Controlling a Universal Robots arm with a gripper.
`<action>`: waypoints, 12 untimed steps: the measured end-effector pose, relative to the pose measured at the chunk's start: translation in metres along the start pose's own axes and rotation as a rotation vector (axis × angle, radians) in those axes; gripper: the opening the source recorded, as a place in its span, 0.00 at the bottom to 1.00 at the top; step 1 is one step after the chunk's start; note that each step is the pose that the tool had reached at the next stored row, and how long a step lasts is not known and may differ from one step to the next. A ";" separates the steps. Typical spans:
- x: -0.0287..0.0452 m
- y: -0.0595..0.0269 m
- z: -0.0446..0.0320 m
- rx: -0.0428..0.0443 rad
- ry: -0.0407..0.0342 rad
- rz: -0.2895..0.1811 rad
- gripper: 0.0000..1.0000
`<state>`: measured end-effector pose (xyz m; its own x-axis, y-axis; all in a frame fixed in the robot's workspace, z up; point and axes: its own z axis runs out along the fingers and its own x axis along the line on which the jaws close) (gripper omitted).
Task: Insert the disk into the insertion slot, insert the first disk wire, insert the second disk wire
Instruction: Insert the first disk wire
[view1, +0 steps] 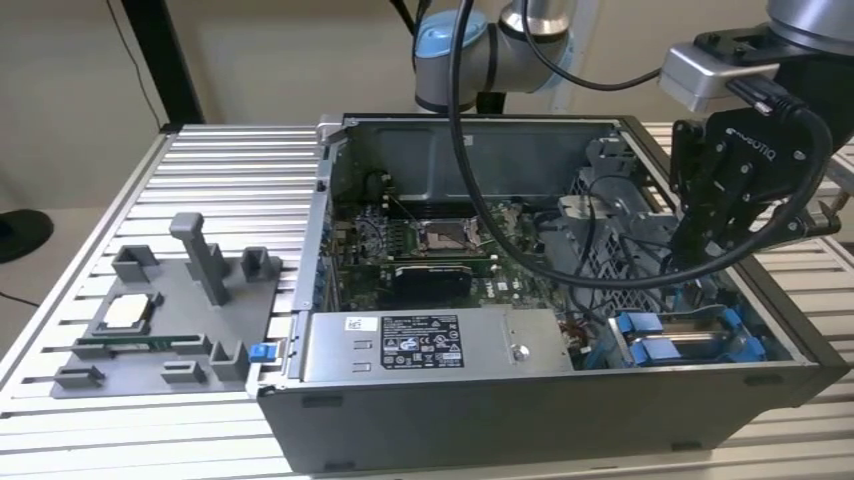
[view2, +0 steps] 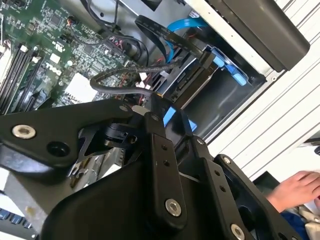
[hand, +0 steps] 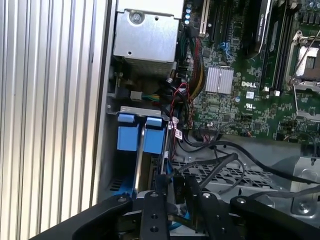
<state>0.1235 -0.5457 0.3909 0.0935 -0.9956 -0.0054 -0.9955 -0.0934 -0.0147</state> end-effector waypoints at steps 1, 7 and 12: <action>0.0000 0.0000 0.0002 0.0000 -0.0004 -0.001 0.00; 0.0000 0.0000 0.0005 0.0001 -0.0017 -0.002 0.00; 0.0000 -0.0002 0.0007 0.0001 -0.0020 -0.002 0.00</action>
<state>0.1238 -0.5457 0.3902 0.0952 -0.9954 -0.0073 -0.9954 -0.0951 -0.0148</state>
